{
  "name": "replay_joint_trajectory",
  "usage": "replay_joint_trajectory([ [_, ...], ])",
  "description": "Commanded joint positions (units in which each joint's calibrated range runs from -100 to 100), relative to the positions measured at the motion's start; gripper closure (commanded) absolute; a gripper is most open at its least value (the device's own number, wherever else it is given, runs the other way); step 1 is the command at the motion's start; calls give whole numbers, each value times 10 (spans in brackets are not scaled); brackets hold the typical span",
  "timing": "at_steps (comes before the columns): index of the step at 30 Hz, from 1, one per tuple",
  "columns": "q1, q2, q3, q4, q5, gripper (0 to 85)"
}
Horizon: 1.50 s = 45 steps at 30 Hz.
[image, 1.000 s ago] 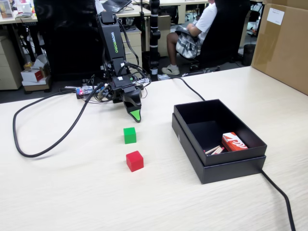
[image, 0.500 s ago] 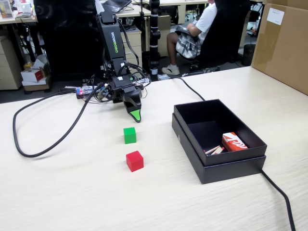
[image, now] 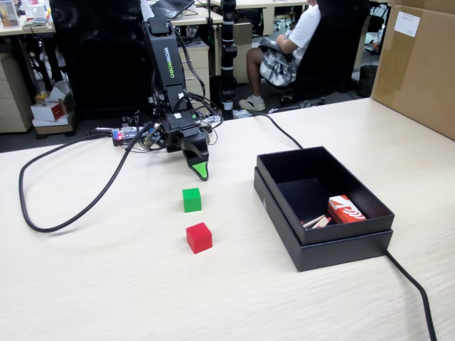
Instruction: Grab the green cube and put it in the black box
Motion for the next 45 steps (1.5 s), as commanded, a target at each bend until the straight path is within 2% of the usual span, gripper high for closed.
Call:
replay_joint_trajectory([
  [1,0,-1,3,26,-1,364],
  [31,5,1,6,26,-2,374],
  [34,4,1,6,26,-2,411],
  [42,11,-1,3,25,-4,404],
  [43,8,-5,3,22,-3,404],
  [45,-3,-106,17,-74,-9,407],
])
